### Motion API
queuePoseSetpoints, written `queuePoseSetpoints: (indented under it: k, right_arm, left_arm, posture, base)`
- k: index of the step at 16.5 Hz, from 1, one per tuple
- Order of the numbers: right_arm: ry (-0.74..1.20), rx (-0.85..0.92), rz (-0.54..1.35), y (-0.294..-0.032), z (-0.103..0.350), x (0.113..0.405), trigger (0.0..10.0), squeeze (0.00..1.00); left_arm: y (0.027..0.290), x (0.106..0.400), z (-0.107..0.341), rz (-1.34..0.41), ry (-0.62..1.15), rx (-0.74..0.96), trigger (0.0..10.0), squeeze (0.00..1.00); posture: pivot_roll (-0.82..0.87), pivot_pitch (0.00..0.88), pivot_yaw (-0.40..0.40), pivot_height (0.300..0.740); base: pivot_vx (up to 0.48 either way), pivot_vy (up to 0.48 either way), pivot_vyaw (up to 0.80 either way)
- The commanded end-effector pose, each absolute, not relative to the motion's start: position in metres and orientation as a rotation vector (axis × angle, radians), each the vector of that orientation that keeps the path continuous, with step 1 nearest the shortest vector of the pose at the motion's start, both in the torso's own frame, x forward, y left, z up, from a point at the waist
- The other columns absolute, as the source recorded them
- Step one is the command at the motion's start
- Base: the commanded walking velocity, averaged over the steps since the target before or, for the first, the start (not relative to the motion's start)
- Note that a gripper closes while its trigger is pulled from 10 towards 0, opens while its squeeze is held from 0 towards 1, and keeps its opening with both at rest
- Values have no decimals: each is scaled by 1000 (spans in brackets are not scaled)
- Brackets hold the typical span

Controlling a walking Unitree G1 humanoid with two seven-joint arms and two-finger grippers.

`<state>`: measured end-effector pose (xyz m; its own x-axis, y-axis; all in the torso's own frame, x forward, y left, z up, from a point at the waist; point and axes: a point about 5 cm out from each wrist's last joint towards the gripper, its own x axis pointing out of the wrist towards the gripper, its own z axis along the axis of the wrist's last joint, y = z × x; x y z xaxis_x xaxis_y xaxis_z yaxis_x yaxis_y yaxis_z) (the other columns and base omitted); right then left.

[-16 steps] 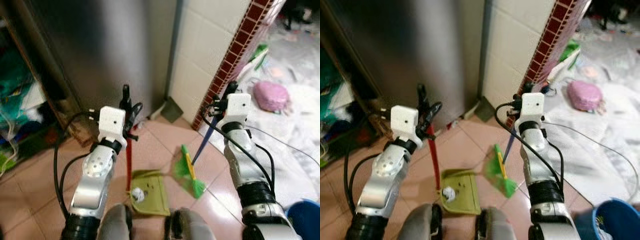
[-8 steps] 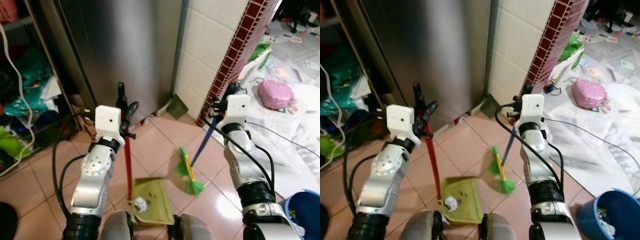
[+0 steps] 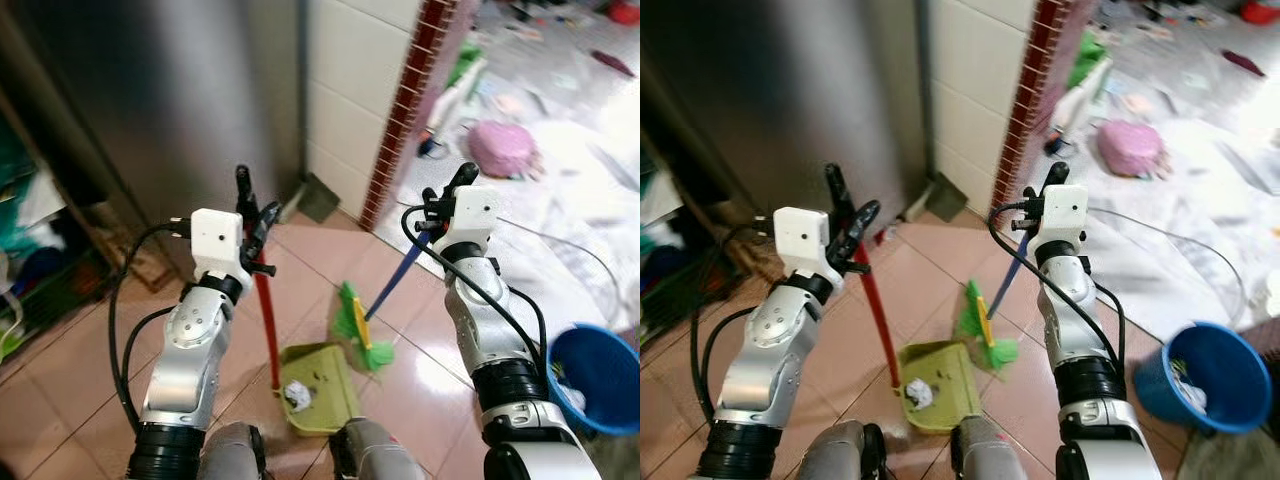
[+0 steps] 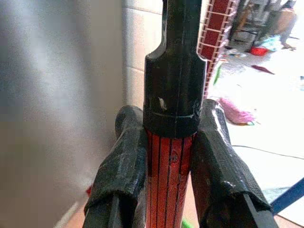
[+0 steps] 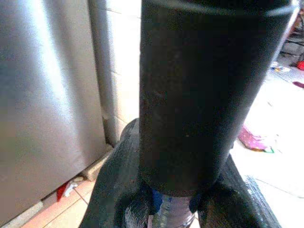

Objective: Sweep floor

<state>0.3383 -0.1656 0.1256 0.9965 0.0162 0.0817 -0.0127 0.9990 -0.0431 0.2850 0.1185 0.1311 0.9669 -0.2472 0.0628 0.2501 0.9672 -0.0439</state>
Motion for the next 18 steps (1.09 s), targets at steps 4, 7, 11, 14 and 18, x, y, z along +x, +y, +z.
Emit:
queuePoseSetpoints:
  k: [4, 7, 11, 14, 18]
  right_arm:
    - [-32, -94, -1, -173, 116, 337, 10000, 0]
    - [-33, -95, 1, -172, 115, 337, 10000, 0]
    - [-34, -101, 8, -171, 115, 337, 10000, 0]
    - [-32, -100, 5, -172, 114, 337, 10000, 0]
    - [-29, -102, 3, -172, 113, 336, 10000, 0]
  left_arm:
    - [117, 286, 143, -273, -102, -60, 10000, 0]
    - [117, 286, 143, -276, -101, -57, 10000, 0]
    - [117, 286, 143, -280, -99, -55, 10000, 0]
    - [117, 286, 143, -279, -96, -55, 10000, 0]
    - [117, 286, 143, -281, -94, -53, 10000, 0]
  posture:
    - [-5, 127, -47, 740]
    - [-5, 126, -45, 740]
    - [-5, 124, -44, 740]
    - [-5, 127, -45, 740]
    - [-8, 130, -45, 740]
  base:
    - [0, 64, -800]
    - [0, 254, -800]
    - [0, 262, -200]
    - [0, 266, 0]
    - [0, 266, -645]
